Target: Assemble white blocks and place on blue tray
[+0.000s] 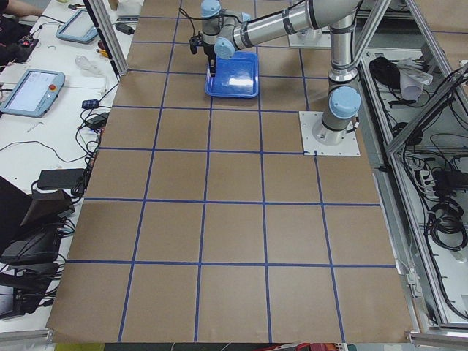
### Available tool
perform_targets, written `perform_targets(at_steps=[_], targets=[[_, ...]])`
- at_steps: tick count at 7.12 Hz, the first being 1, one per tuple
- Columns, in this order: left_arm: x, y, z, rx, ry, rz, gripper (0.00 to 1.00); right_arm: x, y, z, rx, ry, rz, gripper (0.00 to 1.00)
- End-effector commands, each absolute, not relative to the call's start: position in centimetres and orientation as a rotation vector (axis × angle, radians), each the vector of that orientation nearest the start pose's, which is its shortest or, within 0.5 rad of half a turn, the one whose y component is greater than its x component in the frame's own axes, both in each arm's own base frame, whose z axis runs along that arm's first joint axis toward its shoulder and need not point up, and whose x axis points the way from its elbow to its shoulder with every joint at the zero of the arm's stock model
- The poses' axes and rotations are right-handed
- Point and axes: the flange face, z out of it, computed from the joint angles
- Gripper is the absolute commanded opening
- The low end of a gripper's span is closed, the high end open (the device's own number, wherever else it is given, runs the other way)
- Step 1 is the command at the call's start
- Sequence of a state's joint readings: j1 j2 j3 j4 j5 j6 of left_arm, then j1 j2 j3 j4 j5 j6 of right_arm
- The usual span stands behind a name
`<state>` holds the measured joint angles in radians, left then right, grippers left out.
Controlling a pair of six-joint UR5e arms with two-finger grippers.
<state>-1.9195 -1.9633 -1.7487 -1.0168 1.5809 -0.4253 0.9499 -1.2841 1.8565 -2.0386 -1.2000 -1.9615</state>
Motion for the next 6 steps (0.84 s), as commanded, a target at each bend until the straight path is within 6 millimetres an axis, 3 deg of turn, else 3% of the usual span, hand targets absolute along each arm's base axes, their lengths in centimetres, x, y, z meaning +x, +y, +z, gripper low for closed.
perform_targets(at_steps=[1, 2, 4, 6], targets=[[-34.9, -49.9, 22.2, -0.144, 3.13, -0.006, 0.0, -17.6, -54.8, 19.7, -1.825, 2.125, -0.573, 1.0], [-36.2, -49.0, 21.5, -0.141, 3.124, 0.007, 0.0, -18.0, -55.3, 18.4, -1.857, 2.083, -0.586, 1.0], [-36.9, -48.5, 19.7, -0.145, 3.111, 0.045, 0.0, -17.9, -56.2, 16.4, -1.926, 1.999, -0.59, 1.0], [-36.9, -48.1, 19.5, -0.124, 3.11, 0.055, 0.0, -16.3, -56.8, 16.2, -1.908, 1.967, -0.639, 0.98]])
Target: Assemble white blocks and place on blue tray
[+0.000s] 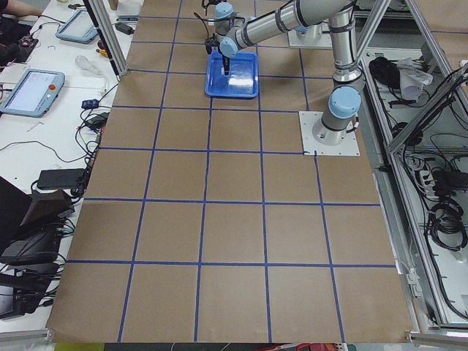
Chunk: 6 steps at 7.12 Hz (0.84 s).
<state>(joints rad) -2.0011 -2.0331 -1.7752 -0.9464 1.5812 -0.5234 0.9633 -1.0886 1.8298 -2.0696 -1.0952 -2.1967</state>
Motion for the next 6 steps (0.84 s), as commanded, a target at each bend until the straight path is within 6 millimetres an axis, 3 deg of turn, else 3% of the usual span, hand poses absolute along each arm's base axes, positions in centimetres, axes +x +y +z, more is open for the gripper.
perform_targets(at_steps=[1, 3, 4, 5, 6], targets=[[-36.88, -48.08, 18.98, -0.072, 3.116, 0.075, 0.01, -16.02, -57.0, 16.12, -1.924, 1.955, -0.641, 0.9], [-36.7, -47.73, 18.63, -0.06, 3.11, 0.089, 0.1, -16.01, -56.98, 15.94, -1.926, 1.949, -0.64, 0.72], [-36.63, -47.65, 18.7, -0.062, 3.108, 0.085, 0.51, -16.03, -56.99, 15.94, -1.931, 1.948, -0.64, 0.5], [-36.61, -47.53, 18.76, -0.076, 3.11, 0.087, 0.66, -16.21, -56.91, 15.81, -1.933, 1.953, -0.623, 0.25], [-36.5, -47.5, 18.76, -0.074, 3.109, 0.091, 0.7, -16.33, -56.88, 16.14, -1.946, 1.958, -0.608, 0.01]])
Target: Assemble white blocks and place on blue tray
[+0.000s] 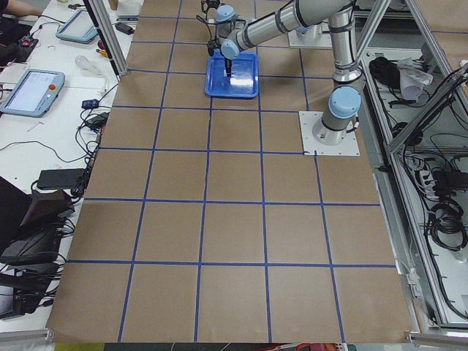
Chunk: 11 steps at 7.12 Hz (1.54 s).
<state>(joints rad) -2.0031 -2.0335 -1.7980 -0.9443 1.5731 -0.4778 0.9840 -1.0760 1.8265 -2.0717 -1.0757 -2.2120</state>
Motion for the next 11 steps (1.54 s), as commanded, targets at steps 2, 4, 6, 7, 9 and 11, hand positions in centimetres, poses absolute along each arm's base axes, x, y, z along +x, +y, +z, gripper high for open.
perform_targets(at_steps=[2, 4, 6, 7, 9, 11], targets=[[-35.9, -48.5, 20.8, -0.06, 3.13, 0.035, 0.8, -16.1, -56.9, 18.2, -1.971, 1.981, -0.607, 0.0], [-29.5, -52.5, 24.2, -0.091, 3.15, -0.048, 0.95, -11.2, -57.1, 24.3, -2.006, 2.007, -0.616, 0.0], [-24.5, -54.2, 31.1, 0.026, 3.146, -0.097, 1.0, -3.3, -57.3, 26.8, -2.009, 1.978, -0.596, 0.0], [-22.4, -53.9, 32.4, 0.046, 3.146, -0.058, 1.0, 1.6, -57.2, 27.3, -2.005, 1.947, -0.572, 0.0], [-20.3, -52.8, 29.3, 0.063, 3.202, 0.039, 1.0, 10.0, -56.6, 26.8, -1.996, 1.917, -0.489, 0.0], [-20.4, -52.2, 26.6, -0.047, 3.343, 0.172, 0.68, 13.8, -55.9, 26.6, -1.999, 1.867, -0.478, 0.0]])
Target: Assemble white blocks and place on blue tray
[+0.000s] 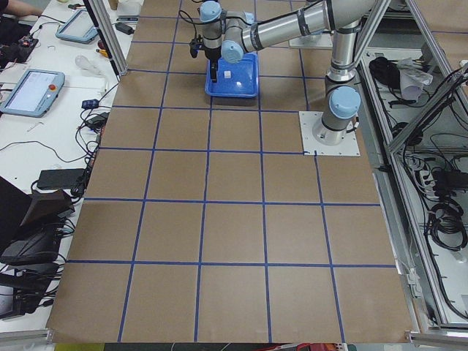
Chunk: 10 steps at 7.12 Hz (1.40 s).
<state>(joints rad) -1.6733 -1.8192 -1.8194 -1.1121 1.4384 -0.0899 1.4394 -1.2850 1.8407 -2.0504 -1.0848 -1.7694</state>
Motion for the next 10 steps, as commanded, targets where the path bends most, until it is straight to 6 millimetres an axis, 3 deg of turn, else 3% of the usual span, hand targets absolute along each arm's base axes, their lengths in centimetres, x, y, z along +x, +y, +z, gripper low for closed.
perform_targets(at_steps=[1, 2, 4, 5, 7, 9, 10], targets=[[-21.5, -51.8, 25.4, -0.034, 3.342, 0.186, 0.35, 16.8, -55.4, 26.0, -1.994, 1.835, -0.481, 0.0], [-22.4, -51.0, 24.5, -0.011, 3.341, 0.19, 0.21, 18.5, -55.4, 25.6, -1.995, 1.831, -0.492, 0.0], [-22.5, -49.6, 21.2, 0.005, 3.347, 0.141, 0.04, 20.6, -54.9, 24.2, -1.953, 1.876, -0.475, 0.0], [-22.7, -48.8, 19.6, -0.008, 3.347, 0.146, 0.01, 21.5, -53.9, 23.3, -1.972, 1.89, -0.499, 0.0], [-25.1, -48.0, 18.4, -0.056, 3.345, 0.141, 0.0, 22.4, -51.2, 20.7, -1.985, 1.896, -0.534, 0.0], [-26.3, -47.2, 17.5, -0.093, 3.372, 0.202, 0.0, 25.4, -49.8, 20.0, -1.992, 1.888, -0.527, 0.0], [-26.4, -47.1, 17.2, -0.124, 3.374, 0.222, 0.0, 25.7, -49.7, 19.7, -1.969, 1.903, -0.518, 0.0]])
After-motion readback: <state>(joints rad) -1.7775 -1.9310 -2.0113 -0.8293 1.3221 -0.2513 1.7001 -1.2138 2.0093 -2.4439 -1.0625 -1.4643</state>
